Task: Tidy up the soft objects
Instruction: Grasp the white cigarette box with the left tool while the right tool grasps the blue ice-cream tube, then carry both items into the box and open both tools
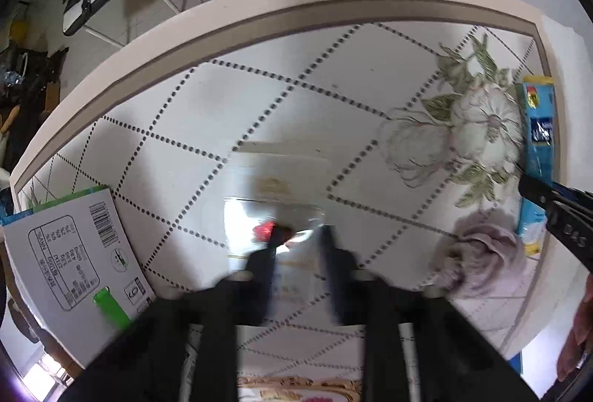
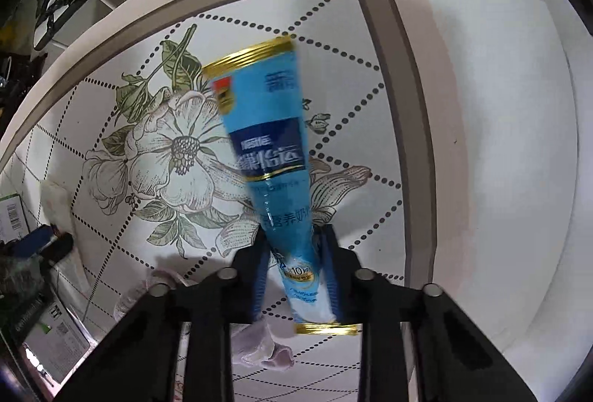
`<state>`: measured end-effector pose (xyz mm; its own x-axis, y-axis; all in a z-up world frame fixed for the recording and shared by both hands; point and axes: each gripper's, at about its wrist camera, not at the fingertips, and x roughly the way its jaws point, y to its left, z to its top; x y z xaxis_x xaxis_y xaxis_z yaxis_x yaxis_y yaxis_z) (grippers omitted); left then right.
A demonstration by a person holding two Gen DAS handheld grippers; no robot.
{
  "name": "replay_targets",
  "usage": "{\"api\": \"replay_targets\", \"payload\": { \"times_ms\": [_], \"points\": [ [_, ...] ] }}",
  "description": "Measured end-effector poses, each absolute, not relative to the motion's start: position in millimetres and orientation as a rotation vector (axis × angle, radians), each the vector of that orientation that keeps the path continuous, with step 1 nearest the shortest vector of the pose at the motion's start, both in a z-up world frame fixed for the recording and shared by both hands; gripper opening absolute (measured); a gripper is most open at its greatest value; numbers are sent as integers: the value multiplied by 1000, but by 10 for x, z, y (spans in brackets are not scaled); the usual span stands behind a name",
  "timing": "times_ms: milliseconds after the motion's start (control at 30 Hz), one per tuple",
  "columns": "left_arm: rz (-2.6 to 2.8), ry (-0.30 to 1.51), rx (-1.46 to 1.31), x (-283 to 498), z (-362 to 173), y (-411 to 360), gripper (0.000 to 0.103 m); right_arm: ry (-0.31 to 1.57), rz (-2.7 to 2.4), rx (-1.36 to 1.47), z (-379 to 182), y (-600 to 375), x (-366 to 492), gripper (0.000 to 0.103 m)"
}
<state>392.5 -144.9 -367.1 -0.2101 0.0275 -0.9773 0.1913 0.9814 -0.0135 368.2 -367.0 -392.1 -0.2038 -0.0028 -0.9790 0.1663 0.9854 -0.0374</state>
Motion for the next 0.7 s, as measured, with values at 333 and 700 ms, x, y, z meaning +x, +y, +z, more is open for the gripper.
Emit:
{"api": "replay_targets", "payload": {
  "times_ms": [333, 700],
  "points": [
    [-101, 1783, 70, 4053, -3698, -1109, 42, 1752, -97, 128, -3665, -3481, 3476, 18],
    [-99, 1824, 58, 4130, -3915, -1036, 73, 1747, -63, 155, -3636, -3622, 3320, 18]
  ]
}}
